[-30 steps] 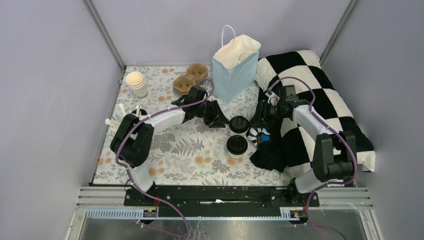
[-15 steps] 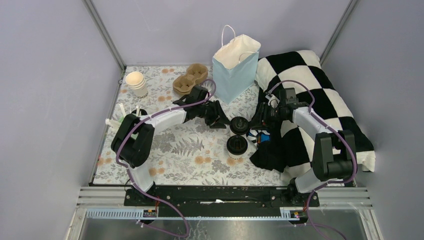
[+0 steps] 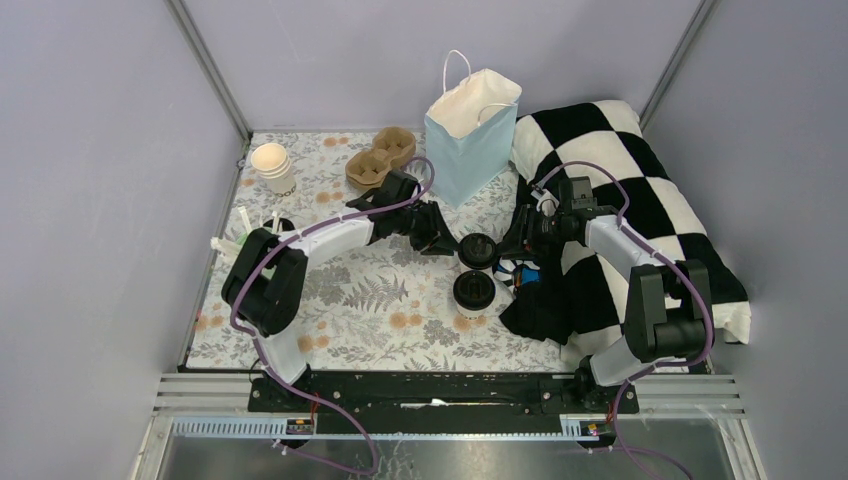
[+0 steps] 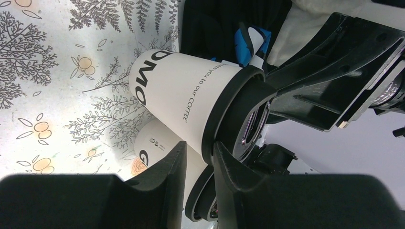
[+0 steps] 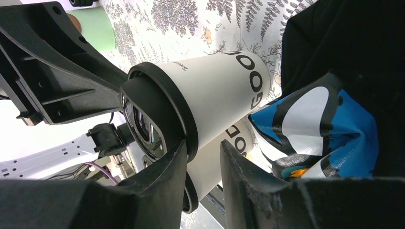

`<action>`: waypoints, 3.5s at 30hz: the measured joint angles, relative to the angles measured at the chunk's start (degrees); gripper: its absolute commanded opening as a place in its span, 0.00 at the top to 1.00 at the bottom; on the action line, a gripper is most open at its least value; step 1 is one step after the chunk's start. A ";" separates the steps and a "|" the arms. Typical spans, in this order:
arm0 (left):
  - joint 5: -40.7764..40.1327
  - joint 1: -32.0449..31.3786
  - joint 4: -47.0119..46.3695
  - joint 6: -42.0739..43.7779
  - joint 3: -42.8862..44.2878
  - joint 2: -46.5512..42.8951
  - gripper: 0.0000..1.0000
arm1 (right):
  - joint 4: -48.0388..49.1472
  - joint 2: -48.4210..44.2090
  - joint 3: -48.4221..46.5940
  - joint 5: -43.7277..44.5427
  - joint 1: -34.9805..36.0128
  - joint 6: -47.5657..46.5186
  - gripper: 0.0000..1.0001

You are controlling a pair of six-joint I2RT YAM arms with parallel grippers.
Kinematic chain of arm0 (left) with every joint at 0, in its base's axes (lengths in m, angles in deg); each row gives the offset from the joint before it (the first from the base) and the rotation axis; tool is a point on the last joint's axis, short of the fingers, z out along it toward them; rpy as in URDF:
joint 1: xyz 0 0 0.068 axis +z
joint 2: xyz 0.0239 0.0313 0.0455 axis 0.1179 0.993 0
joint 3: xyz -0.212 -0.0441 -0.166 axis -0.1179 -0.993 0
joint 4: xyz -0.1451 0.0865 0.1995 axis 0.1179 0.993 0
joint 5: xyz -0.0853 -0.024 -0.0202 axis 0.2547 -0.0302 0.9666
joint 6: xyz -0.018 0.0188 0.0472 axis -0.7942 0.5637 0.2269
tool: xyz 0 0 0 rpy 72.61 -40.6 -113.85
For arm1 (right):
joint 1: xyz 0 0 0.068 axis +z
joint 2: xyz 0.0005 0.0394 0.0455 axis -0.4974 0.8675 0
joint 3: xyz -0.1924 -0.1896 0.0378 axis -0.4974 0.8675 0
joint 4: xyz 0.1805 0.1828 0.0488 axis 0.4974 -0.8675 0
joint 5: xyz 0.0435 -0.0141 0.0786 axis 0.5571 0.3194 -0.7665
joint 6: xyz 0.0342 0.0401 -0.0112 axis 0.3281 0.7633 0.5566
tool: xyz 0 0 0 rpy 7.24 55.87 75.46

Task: Pack the takeout coffee

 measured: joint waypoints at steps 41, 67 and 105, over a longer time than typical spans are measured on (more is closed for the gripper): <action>-7.54 -1.79 -0.02 6.23 -1.84 -2.51 0.62 | 1.60 -1.14 2.12 1.77 -0.35 3.72 0.45; -7.06 -1.77 2.51 5.88 0.46 -1.09 0.63 | -0.98 6.34 -2.56 -8.61 3.23 -2.60 0.07; -10.38 -3.45 -10.34 6.56 -5.09 -1.70 0.66 | 25.99 5.66 12.96 -16.41 0.33 12.48 0.03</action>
